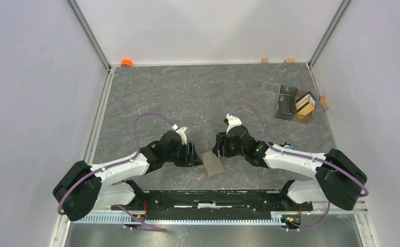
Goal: Put the credit cards into the card holder
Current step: Close the card holder at the center of the board.
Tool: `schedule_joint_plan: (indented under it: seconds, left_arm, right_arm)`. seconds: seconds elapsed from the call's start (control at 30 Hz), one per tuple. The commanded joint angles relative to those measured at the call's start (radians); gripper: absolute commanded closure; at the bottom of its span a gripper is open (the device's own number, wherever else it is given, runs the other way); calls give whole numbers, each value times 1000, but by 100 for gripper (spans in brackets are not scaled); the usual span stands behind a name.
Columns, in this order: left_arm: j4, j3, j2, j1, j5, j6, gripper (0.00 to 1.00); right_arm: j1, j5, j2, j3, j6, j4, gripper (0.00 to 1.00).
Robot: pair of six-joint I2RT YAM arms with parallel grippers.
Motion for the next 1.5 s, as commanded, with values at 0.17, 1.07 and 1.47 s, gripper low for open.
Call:
schedule_joint_plan:
  seconds: [0.17, 1.07, 1.47]
  left_arm:
    - [34, -4, 16, 1, -13, -104, 46]
    - [145, -55, -16, 1, 21, -141, 98]
    - [326, -15, 117, 1, 77, -142, 98]
  right_arm:
    - [92, 70, -90, -11, -43, -153, 36]
    - [167, 101, 45, 46, -58, -210, 38]
    - [186, 87, 73, 31, -45, -205, 39]
